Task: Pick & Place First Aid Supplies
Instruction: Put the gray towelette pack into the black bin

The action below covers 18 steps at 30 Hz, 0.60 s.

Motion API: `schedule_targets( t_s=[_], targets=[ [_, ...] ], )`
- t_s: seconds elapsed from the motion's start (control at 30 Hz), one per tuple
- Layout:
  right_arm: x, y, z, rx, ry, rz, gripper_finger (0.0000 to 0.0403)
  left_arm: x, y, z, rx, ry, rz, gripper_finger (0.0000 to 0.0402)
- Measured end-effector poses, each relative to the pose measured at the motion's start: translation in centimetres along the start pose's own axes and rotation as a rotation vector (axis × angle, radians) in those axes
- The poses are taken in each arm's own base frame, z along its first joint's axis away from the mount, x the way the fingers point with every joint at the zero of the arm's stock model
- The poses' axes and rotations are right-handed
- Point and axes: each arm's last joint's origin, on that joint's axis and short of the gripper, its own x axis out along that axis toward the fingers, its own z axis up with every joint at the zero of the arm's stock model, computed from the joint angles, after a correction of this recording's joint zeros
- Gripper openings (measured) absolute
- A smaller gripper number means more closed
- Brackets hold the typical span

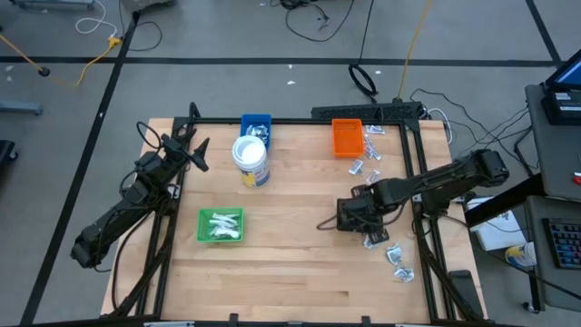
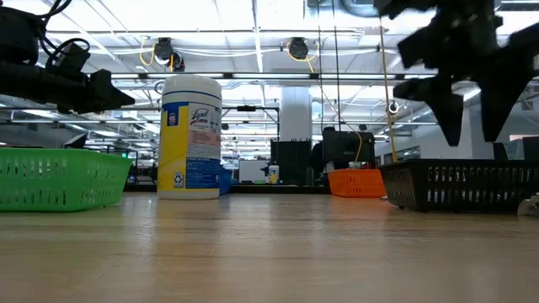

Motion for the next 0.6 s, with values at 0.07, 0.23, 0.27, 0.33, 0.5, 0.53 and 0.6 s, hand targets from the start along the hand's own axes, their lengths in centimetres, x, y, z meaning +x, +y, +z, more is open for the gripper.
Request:
schedule_targets(
  t_s=[0.07,0.23,0.27,0.33,0.5,0.53,0.6],
  targets=[
    [-0.5,0.9,0.4,-0.081,-0.018,0.001,0.0177,0.0,0.0,0.0,0.000,0.000,0.000,0.0273],
    [-1.1,3.5,0.7,-0.252,-0.047,0.005,0.0169,0.0,0.0,0.0,0.000,0.000,0.000,0.0274],
    [-1.1,4.1,0.7,-0.280,-0.048,0.005,0.0169,0.0,0.0,0.0,0.000,0.000,0.000,0.0274],
    [-1.1,5.1,0.6,-0.319,-0.050,0.009,0.0169,0.0,0.0,0.0,0.000,0.000,0.000,0.0273],
    [-0.4,7.1,0.6,-0.342,-0.027,0.015,0.0166,0.0,0.0,0.0,0.000,0.000,0.000,0.0274],
    [-0.2,7.5,0.7,-0.341,-0.021,0.015,0.0165,0.0,0.0,0.0,0.000,0.000,0.000,0.0274],
    [0.2,8.1,0.7,-0.347,-0.007,0.008,0.0164,0.0,0.0,0.0,0.000,0.000,0.000,0.0274]
  ],
)
